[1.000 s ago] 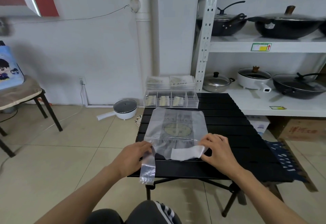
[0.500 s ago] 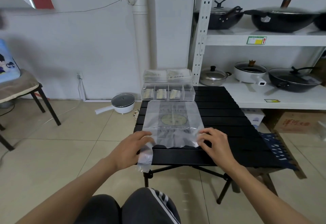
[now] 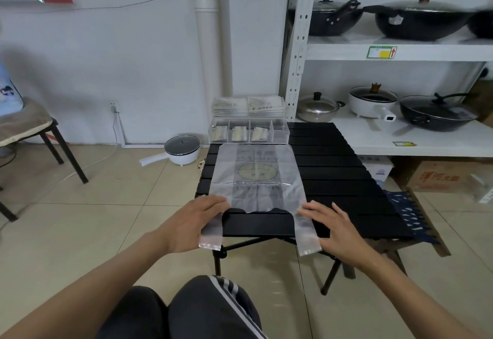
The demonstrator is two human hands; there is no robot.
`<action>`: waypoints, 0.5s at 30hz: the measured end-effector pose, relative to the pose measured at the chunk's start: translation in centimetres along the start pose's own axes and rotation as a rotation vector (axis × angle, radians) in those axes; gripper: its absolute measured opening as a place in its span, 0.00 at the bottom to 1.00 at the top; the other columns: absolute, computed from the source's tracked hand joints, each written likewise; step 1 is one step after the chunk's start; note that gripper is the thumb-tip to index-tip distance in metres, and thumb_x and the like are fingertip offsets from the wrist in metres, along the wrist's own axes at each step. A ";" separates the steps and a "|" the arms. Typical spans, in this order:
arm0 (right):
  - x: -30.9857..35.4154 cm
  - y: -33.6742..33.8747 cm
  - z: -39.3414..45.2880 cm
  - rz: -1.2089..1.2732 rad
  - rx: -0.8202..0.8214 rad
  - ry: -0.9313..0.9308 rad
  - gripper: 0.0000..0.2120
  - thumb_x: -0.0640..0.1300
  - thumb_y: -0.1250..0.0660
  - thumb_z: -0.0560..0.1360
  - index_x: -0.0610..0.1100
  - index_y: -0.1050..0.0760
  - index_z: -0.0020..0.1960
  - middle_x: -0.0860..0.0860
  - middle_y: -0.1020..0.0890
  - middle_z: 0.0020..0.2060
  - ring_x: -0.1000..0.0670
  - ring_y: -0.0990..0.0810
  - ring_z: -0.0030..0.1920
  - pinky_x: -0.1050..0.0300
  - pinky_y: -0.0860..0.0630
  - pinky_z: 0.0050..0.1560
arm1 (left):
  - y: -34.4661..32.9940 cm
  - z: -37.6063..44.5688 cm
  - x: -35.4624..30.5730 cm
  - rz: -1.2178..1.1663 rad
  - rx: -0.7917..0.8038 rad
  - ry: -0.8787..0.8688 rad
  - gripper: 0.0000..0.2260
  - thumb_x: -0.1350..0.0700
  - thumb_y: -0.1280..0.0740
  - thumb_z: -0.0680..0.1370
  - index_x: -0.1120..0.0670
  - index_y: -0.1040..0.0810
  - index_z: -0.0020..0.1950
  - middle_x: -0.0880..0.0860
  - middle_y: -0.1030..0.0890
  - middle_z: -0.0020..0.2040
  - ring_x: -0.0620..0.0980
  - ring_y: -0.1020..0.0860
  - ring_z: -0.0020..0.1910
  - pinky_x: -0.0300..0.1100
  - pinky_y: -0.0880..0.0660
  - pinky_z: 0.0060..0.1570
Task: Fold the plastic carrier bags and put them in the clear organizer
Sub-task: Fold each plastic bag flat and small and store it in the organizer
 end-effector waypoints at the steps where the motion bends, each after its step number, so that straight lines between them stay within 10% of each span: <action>1: -0.2 -0.1 -0.1 -0.072 0.022 0.003 0.33 0.48 0.33 0.73 0.63 0.39 0.74 0.66 0.39 0.73 0.67 0.48 0.74 0.48 0.56 0.78 | -0.2 -0.2 0.1 0.021 0.009 0.010 0.36 0.51 0.31 0.71 0.49 0.42 0.77 0.46 0.42 0.76 0.44 0.45 0.75 0.41 0.49 0.74; 7: -0.7 -1.2 0.1 -0.356 -0.017 0.033 0.45 0.62 0.32 0.73 0.56 0.56 0.79 0.60 0.52 0.77 0.59 0.56 0.76 0.47 0.59 0.77 | -0.3 -0.1 0.0 0.018 0.119 0.146 0.44 0.56 0.36 0.69 0.52 0.58 0.79 0.47 0.56 0.78 0.43 0.59 0.76 0.37 0.67 0.72; 15: -0.2 -1.4 0.2 -0.322 -0.161 0.117 0.33 0.56 0.30 0.70 0.54 0.34 0.73 0.57 0.28 0.63 0.57 0.29 0.66 0.39 0.48 0.76 | -0.4 0.2 -0.5 -0.097 -0.107 0.130 0.30 0.40 0.29 0.70 0.47 0.31 0.69 0.43 0.23 0.57 0.43 0.27 0.57 0.37 0.37 0.64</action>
Point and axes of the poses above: each hand's wrist, its own z-axis towards the middle knuckle, its own y-axis out of the back of the hand, x = y × z, the point moved 2 cm from there along z, towards the middle knuckle
